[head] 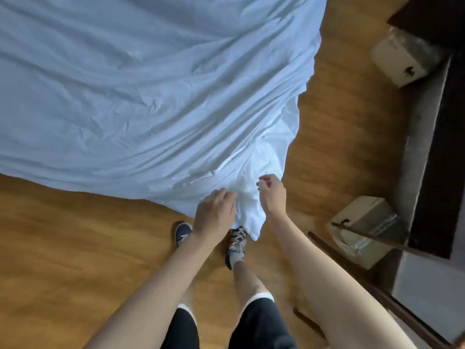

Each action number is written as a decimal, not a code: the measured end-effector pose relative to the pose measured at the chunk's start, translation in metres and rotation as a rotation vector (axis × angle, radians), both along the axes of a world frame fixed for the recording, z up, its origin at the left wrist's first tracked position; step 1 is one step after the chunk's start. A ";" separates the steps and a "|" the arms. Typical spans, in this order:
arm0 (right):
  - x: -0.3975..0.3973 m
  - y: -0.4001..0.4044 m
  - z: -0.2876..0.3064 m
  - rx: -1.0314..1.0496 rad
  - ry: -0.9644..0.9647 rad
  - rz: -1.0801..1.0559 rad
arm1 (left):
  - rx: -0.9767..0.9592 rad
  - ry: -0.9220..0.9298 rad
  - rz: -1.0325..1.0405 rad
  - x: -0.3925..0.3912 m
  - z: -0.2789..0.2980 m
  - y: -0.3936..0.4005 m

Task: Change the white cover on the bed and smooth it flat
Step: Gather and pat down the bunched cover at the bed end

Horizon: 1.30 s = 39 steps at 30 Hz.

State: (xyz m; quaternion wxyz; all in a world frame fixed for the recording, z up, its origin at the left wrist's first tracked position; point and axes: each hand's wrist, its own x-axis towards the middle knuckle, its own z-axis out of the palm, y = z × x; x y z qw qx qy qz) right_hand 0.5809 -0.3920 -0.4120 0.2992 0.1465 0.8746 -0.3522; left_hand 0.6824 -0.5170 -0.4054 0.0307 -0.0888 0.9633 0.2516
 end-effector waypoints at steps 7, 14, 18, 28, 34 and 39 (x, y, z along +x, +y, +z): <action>-0.057 -0.024 -0.049 -0.446 -0.053 -0.364 | -0.195 -0.100 0.068 -0.054 -0.055 0.011; -0.075 -0.028 -0.071 -0.758 -0.317 -0.405 | -0.132 -0.028 0.219 -0.056 -0.077 0.017; -0.083 -0.027 -0.070 -0.815 -0.314 -0.346 | -0.047 0.035 0.246 -0.057 -0.069 0.021; -0.051 0.022 -0.067 -0.690 -0.059 -0.478 | -0.092 0.165 -0.073 -0.011 -0.077 0.043; 0.022 0.051 -0.091 -0.552 -0.058 -0.520 | -0.019 0.107 -0.278 0.043 -0.088 0.067; 0.035 0.052 -0.104 -0.457 -0.061 -0.540 | -0.045 0.043 -0.255 0.056 -0.097 0.081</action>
